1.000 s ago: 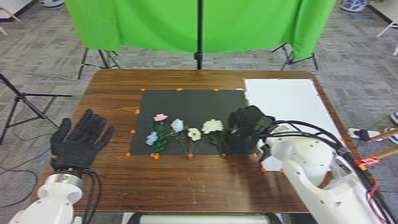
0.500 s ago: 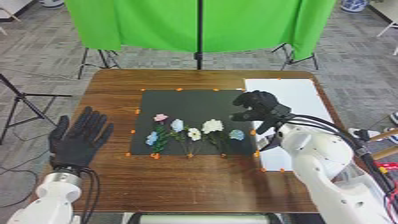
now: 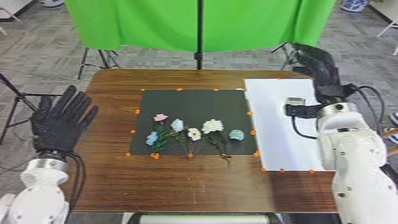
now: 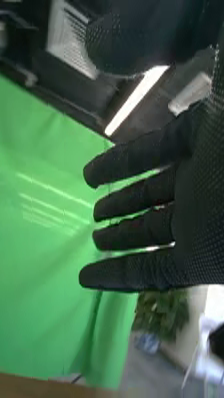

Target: Arrange flowers

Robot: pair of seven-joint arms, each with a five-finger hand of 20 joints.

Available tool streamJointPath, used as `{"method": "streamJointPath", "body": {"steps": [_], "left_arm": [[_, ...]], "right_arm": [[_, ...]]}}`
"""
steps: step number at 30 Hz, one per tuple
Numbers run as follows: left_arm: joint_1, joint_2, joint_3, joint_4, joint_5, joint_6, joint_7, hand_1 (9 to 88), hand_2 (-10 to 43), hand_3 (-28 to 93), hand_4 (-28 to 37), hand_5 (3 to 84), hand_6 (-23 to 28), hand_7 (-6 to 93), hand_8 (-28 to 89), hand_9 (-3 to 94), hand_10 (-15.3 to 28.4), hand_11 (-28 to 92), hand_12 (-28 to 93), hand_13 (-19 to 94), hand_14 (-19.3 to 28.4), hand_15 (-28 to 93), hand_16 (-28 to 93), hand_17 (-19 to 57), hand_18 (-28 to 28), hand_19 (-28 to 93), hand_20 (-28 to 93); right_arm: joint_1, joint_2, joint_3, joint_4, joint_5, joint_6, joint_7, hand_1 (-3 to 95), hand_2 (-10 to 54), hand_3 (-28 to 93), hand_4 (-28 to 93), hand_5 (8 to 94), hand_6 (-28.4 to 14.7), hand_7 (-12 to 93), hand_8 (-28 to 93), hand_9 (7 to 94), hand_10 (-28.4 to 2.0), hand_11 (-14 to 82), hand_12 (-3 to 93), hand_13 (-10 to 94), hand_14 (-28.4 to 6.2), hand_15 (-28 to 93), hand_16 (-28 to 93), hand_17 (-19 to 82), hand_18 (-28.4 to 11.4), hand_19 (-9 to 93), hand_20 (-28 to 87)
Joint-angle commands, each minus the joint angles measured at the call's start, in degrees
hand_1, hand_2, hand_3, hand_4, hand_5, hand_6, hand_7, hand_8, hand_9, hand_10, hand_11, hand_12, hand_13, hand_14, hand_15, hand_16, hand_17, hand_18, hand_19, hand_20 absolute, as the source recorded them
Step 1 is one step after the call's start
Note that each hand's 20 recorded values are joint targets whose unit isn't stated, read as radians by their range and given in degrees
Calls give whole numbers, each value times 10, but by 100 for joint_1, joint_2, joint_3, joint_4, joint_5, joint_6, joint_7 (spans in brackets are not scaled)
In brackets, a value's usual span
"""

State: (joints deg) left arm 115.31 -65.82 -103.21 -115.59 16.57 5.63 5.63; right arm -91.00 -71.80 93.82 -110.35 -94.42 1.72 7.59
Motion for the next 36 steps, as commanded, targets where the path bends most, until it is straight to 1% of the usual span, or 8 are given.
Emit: {"method": "streamJointPath", "body": {"steps": [1, 6, 16, 24, 25, 27, 32, 36], "left_arm": [[-102, 172, -188, 143, -84, 25, 180, 194, 136, 703, -283, 365, 69, 64, -88, 265, 128, 111, 64, 152, 97, 167, -89, -45, 132, 296, 99], [-210, 304, -203, 170, -98, 12, 364, 187, 138, 702, -283, 354, 66, 63, -86, 264, 127, 106, 63, 156, 95, 160, -84, -44, 130, 289, 99], [313, -120, -351, -26, -61, -89, 291, 184, 121, 726, -283, 391, 71, 59, -85, 288, 130, 108, 63, 143, 83, 137, -87, -46, 123, 278, 98], [376, -202, -488, -25, 119, -235, 417, 192, 124, 736, -283, 416, 73, 47, -92, 275, 107, 97, 48, 135, 59, 123, -100, -41, 111, 259, 94], [417, -201, -466, -73, 84, -58, 438, 204, 122, 750, -282, 492, 93, 44, -91, 276, 106, 97, 41, 115, 43, 118, -109, -42, 98, 249, 94], [374, -205, -411, -49, -45, -124, 523, 217, 117, 759, -282, 537, 110, 41, -88, 262, 103, 91, 30, 88, 27, 111, -124, -40, 81, 232, 91], [231, -156, -344, -136, -27, -92, 546, 222, 107, 759, -283, 452, 109, 27, -84, 224, 98, 109, -2, 145, 67, 165, -103, -35, 116, 317, 137], [178, -175, -252, -161, -108, 23, 456, 229, 106, 752, -283, 275, 103, 63, -111, 268, 121, 128, 25, 298, 143, 347, -33, -41, 177, 455, 228]], "right_arm": [[-307, -402, 148, -68, 2703, -319, -68, 115, 67, 794, -283, 368, -28, 126, -120, 340, -135, 58, 90, 256, -129, 95, 123, 134, -157, 303, 151], [-253, -431, 173, -145, 2933, -583, -54, 106, 70, 795, -283, 365, -32, 119, -117, 339, -135, 55, 89, 257, -129, 86, 130, 134, -155, 295, 155], [-757, -847, 439, -432, 3028, -802, 56, 119, 40, 795, -283, 360, -33, 117, -114, 334, -135, 50, 90, 260, -130, 74, 145, 134, -152, 283, 160], [-902, -988, 419, -547, 2995, -903, -300, 116, 33, 798, -283, 363, -39, 112, -114, 339, -134, 52, 90, 265, -124, 68, 148, 127, -148, 283, 158], [-924, -954, 355, -483, 2798, -717, -569, 116, 33, 798, -283, 365, -40, 113, -113, 339, -134, 52, 90, 267, -123, 67, 148, 127, -146, 282, 156], [-911, -883, 280, -442, 2490, -355, -889, 135, 14, 807, -282, 401, -41, 127, -116, 355, -133, 57, 92, 279, -111, 70, 151, 133, -137, 269, 148], [-916, -914, 245, -462, 2788, -204, -929, 159, -39, 833, -282, 376, -70, 128, -128, 387, -128, 75, 90, 301, -89, 76, 140, 156, -107, 238, 142], [-1043, -991, 285, -542, 2704, -166, -860, 161, -40, 816, -283, 216, -134, 77, -117, 379, -160, 73, 94, 479, -118, 338, 163, 208, -182, 683, 380]]}}
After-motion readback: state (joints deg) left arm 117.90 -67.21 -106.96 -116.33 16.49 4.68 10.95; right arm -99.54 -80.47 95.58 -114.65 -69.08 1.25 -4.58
